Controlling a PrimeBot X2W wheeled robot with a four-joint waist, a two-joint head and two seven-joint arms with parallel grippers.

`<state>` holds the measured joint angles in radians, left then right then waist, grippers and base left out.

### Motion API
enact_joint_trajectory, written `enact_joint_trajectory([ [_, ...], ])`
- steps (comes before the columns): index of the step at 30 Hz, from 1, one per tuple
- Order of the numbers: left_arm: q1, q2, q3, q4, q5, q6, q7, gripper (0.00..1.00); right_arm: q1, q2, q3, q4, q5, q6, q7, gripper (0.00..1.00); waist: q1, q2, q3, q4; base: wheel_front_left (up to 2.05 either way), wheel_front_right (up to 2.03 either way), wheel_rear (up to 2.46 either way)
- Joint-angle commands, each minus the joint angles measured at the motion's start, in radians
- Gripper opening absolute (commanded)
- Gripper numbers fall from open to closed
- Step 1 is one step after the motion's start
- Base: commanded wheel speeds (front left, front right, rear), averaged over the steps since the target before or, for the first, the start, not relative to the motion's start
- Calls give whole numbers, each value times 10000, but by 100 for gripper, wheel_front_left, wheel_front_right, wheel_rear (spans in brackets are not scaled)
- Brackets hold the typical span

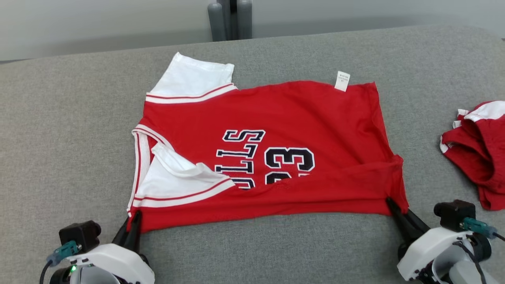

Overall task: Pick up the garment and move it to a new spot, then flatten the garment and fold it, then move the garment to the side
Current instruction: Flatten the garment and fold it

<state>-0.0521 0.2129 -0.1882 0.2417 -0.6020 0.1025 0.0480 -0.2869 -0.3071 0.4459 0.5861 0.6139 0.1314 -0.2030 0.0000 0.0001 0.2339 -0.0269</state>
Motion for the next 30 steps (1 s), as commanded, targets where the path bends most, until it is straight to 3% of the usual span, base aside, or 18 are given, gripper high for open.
enact_joint_trajectory([
  [1,417,152,85,-384,-43,183,68,0,442,-274,-86,-185,142,-14,160,0,0,-1,-164,-9,0,0,0],
  [11,2358,348,76,-2356,-233,860,897,0,2028,-536,-896,-1455,216,-20,951,0,0,-1,-612,-26,0,0,0],
  [12,2422,362,36,-2477,-204,892,962,0,2120,-473,-1009,-1514,176,-20,1045,24,0,-1,-625,-21,0,0,0],
  [13,2445,338,12,-2564,-203,913,975,8,2194,-386,-1089,-1615,176,-20,1087,51,0,-1,-645,-18,0,0,0],
  [14,2466,255,-23,-2607,-257,949,1026,63,2250,-355,-1167,-1690,113,-20,1109,100,0,-1,-658,-10,0,0,0],
  [15,2446,257,-76,-2619,-178,954,1018,100,2319,-320,-1262,-1720,85,-18,1172,100,0,-1,-682,6,0,0,0],
  [22,1985,222,45,-2933,434,1189,30,100,2484,98,-2282,-2326,-636,-9,691,100,0,-1,-847,-21,0,0,0],
  [30,850,395,5,-3538,1633,1422,-1425,100,2101,780,-3486,-3910,-1871,-9,67,100,0,-1,-977,-93,0,0,0],
])
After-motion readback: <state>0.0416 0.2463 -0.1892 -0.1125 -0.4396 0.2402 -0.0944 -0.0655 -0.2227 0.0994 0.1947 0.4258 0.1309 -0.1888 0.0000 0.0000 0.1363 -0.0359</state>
